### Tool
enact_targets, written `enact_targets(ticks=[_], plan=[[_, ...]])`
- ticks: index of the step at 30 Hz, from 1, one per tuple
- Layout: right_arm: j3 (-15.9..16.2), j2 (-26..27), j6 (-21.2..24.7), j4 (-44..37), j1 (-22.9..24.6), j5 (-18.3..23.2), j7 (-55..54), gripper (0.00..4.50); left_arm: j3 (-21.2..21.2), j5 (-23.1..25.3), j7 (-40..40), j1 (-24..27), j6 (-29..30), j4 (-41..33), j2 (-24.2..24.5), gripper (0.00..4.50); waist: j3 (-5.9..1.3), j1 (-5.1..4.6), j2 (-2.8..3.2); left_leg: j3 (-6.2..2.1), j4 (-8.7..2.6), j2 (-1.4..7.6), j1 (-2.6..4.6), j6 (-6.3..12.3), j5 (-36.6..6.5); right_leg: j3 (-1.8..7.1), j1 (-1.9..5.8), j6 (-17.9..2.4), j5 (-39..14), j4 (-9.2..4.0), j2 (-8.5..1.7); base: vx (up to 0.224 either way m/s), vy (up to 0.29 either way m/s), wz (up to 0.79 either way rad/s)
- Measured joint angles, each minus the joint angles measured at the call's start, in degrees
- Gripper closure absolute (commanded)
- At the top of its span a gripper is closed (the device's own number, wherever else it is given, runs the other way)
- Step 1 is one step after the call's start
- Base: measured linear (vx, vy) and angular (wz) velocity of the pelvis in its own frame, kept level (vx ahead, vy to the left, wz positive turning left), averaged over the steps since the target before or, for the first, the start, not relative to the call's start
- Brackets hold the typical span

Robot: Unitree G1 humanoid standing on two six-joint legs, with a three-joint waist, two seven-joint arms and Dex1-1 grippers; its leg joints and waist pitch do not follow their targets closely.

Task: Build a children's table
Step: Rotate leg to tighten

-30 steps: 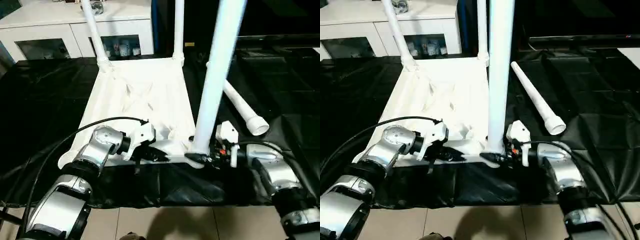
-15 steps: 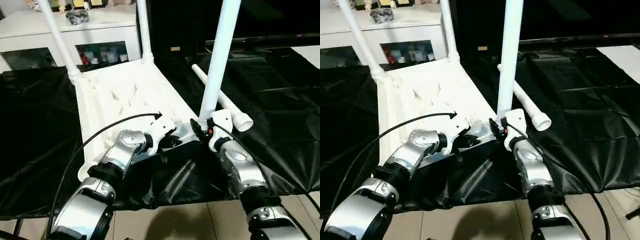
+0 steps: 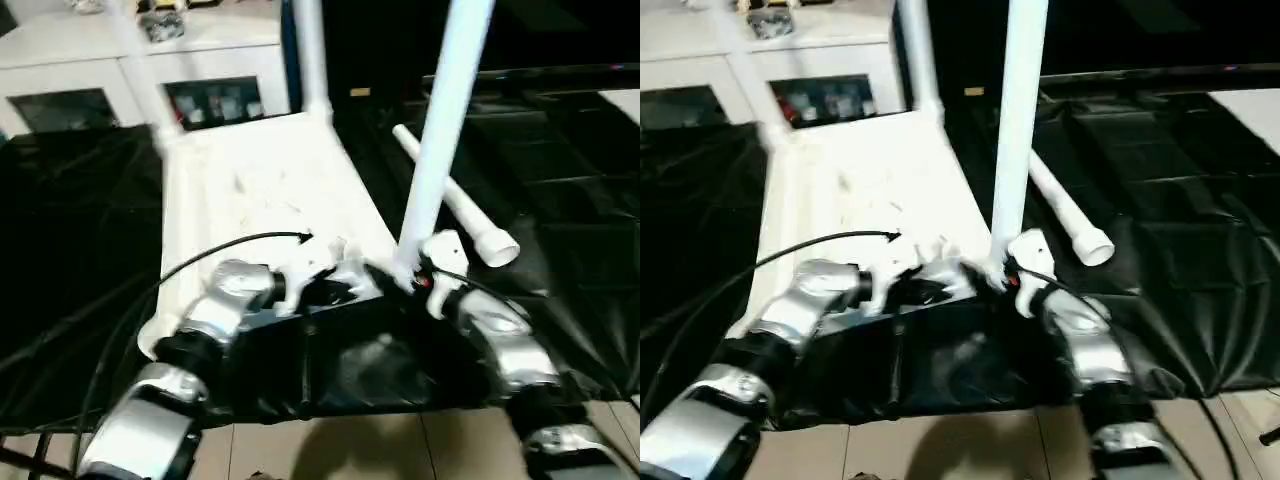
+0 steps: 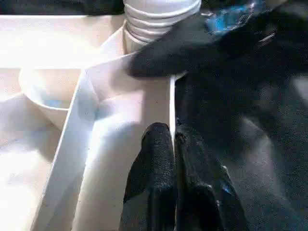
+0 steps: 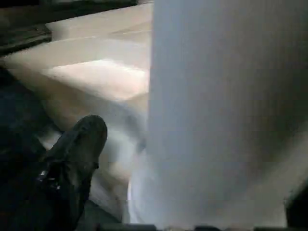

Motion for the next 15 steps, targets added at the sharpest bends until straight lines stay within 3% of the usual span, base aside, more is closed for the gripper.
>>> enact_targets(ticks=[2,3,7,15], plan=[[0.7,-2.2,1.6,-1.8,0.8,1.8,6.2,0.06,0.1,-1.0,-2.9,0.4,-0.5,-0.4,1.4,4.50,0.00,0.20,0.00,0.00,0.21,0.08,-0.40,0.03,0.0,-0.01,-0.38,0.0,0.0,0.14,0.02,0.000,0.000,0.00],[0.9,-2.7,2.2,-2.1,0.8,2.6,8.7,0.31,0.3,-1.3,-4.2,0.6,-0.7,-0.4,2.0,4.50,0.01,0.24,-0.03,0.00,0.34,0.10,-0.47,0.06,0.0,-0.02,-0.47,0.0,0.0,0.28,0.02,0.000,0.000,0.00],[2.0,-4.3,3.3,-2.8,0.7,3.6,14.5,0.44,0.2,-1.8,-8.0,0.9,-0.8,-0.4,2.7,4.50,0.04,0.61,-0.07,0.00,0.54,0.12,-0.48,0.07,0.0,0.01,-0.47,-0.1,0.0,0.38,0.01,0.000,0.000,0.00],[4.0,-5.7,3.8,-2.8,0.0,3.7,20.0,1.16,-0.6,-2.4,-13.1,0.7,-2.0,0.3,4.9,4.50,0.13,0.70,-0.25,0.00,0.62,0.12,-0.46,-0.03,-0.1,0.05,-0.43,-0.2,0.1,0.39,0.01,0.000,0.000,0.00]])
